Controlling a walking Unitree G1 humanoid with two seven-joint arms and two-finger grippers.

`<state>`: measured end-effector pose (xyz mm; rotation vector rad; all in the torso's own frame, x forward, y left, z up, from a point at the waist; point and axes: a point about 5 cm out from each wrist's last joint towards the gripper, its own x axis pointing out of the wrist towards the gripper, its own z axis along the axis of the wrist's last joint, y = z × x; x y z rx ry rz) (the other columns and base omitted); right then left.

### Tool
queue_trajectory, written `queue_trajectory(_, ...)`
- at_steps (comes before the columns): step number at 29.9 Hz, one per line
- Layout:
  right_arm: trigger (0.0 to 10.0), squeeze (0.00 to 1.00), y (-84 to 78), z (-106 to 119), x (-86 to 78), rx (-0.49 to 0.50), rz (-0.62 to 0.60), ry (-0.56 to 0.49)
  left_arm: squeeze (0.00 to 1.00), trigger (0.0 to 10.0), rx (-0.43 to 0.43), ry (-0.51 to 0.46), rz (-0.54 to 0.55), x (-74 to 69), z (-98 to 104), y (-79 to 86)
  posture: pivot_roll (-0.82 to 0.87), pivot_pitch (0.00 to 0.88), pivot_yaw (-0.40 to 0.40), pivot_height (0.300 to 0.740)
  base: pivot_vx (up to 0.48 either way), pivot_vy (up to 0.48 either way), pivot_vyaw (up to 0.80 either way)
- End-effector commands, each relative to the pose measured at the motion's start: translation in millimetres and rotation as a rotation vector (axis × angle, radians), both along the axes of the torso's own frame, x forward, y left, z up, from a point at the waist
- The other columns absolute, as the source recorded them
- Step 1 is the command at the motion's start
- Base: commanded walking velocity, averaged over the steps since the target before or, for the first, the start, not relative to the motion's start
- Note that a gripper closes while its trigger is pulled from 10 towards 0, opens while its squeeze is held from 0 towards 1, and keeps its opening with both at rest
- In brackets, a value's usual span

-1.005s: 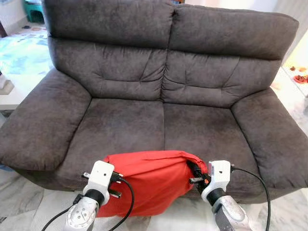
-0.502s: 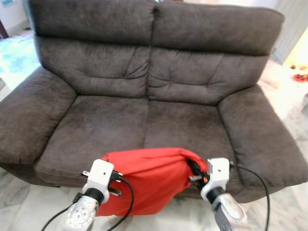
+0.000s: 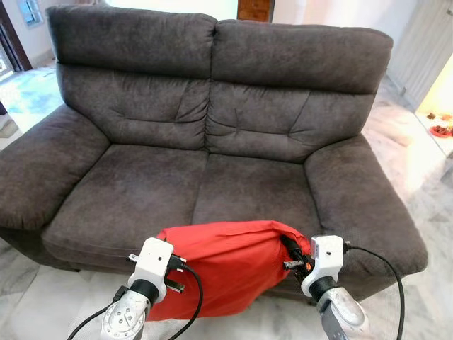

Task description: Move the pillow to the sofa from floor

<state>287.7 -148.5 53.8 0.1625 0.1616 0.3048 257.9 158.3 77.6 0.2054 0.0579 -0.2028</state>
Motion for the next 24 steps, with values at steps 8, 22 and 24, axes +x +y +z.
queue_trajectory(8, 10.0, 0.00, -9.5, 8.2, 3.1, -0.005, -0.044, -0.044, 0.00, 10.0, -0.030, -0.098, 0.004, 3.3, 17.8, 0.8, 0.07, 0.119, -0.058, 0.740, 0.000, 0.000, 0.00)
queue_trajectory(22, 10.0, 0.00, -11.9, 13.8, 1.2, 0.007, -0.082, -0.082, 0.00, 10.0, 0.019, -0.161, -0.019, 1.2, 32.2, 1.0, 0.07, 0.118, -0.063, 0.740, 0.000, 0.000, 0.00)
queue_trajectory(24, 10.0, 0.00, -13.2, 14.7, 0.4, 0.005, -0.096, -0.090, 0.00, 10.0, 0.037, -0.179, -0.041, 2.0, 35.6, -0.1, 0.07, 0.117, -0.063, 0.740, 0.000, 0.000, 0.00)
